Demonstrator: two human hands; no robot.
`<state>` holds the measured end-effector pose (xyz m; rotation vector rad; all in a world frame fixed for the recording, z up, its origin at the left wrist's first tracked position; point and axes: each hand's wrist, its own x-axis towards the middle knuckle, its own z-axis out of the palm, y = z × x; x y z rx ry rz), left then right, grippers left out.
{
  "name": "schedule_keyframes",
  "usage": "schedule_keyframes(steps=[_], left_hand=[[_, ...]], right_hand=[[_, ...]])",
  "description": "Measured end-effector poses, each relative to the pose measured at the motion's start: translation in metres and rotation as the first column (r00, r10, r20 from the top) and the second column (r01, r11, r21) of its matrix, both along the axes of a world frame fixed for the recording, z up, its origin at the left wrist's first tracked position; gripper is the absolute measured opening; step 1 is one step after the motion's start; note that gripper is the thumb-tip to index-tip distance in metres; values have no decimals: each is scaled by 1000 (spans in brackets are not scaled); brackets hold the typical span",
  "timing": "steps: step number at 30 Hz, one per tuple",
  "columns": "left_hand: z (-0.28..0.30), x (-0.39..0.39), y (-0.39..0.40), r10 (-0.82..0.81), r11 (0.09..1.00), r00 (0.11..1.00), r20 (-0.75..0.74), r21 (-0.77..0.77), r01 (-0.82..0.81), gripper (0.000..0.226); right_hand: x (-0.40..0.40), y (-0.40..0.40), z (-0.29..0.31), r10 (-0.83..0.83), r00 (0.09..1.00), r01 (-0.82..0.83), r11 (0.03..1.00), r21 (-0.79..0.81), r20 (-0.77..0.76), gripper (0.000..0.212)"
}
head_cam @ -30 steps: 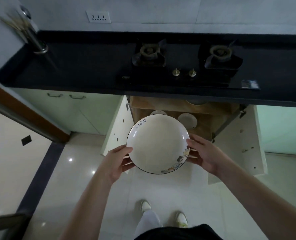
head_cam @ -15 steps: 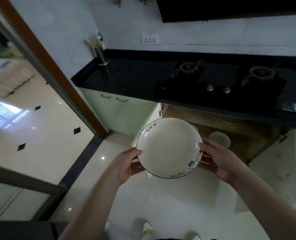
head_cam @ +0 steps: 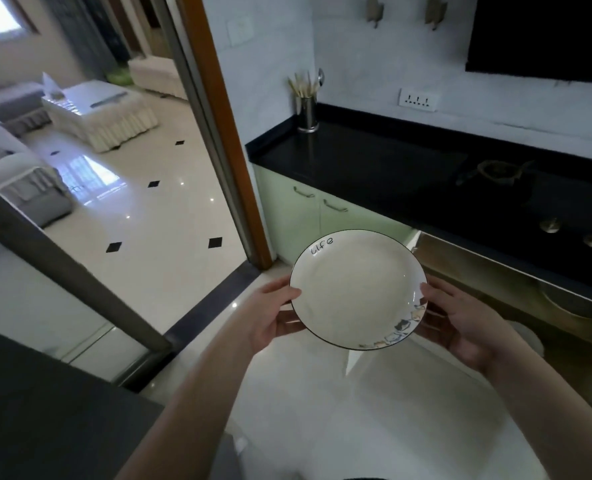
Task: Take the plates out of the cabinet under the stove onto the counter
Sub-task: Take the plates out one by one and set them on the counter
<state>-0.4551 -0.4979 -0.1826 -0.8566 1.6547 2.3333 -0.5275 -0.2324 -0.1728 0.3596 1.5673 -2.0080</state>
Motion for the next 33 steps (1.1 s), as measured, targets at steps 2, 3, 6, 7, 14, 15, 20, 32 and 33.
schedule_keyframes(steps=[2,3,6,7,14,15,20,32,33], left_hand=[[2,1,-23,-1,1000,1000,-16,-4,1,29],[2,1,-33,-3,1000,1000,-18,-4,3,27],[7,-2,-54,-8,1000,1000,9,21,7,19],[8,-4,-59,-3,999,1000,21,34,2,19],[6,-36,-86,32,997,999,41,69,-34,27],[4,-44,-89,30,997,998,48,66,-33,26],[2,-91,-102,3,1000,999,44,19,-4,24],[8,-198,-139,31,998,999,-20,-59,-33,31],[7,-203,-142,31,997,999,-23,-64,-32,31]], right_hand=[[-2,-22,-3,-8,1000,8,1000,-2,0,16],[-3,-31,-5,-12,1000,12,1000,-6,5,18],[-4,-50,-6,-3,1000,3,1000,-14,-3,20],[-5,-55,-6,6,1000,-7,1000,-13,-9,20],[-35,-77,-10,45,999,-46,999,-29,-11,20],[-43,-79,-11,48,999,-48,998,-34,-12,20],[-94,-94,-11,23,999,-25,998,-61,-25,18],[-217,-133,-11,88,996,-91,990,-111,-26,28],[-223,-135,-11,91,995,-94,989,-115,-28,27]])
